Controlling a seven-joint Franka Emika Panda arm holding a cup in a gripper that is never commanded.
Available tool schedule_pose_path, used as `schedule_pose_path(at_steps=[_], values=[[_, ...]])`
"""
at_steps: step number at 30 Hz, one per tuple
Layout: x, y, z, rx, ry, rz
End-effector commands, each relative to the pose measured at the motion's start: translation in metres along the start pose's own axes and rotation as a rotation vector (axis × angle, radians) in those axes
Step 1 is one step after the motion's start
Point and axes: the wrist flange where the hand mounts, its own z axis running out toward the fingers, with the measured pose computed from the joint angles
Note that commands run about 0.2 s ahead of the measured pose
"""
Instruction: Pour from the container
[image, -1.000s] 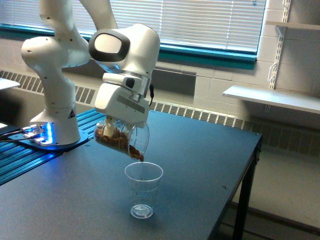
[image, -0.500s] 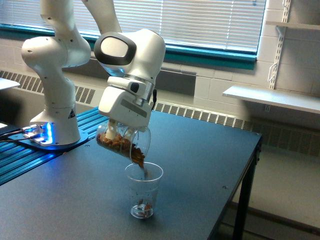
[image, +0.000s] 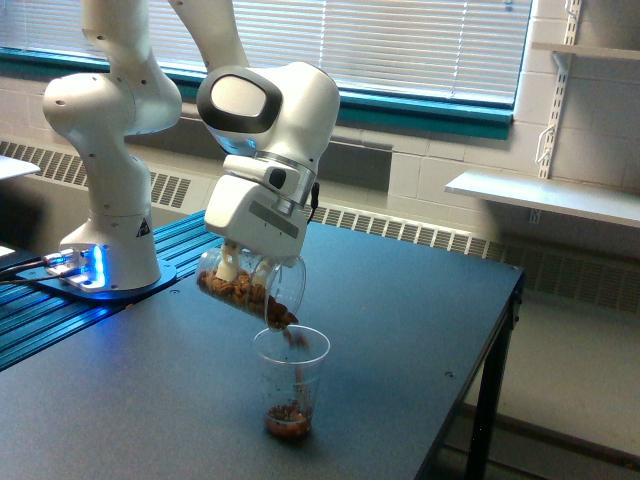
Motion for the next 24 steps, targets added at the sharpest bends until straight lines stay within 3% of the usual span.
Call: schedule_pose_path(at_steps=[1, 24], values=[[0.0013, -0.0057, -0.0026, -0.009, 0.008, -0.030], [0.0015, -0.0094, -0.0003, -0.033, -0.004, -0.069]])
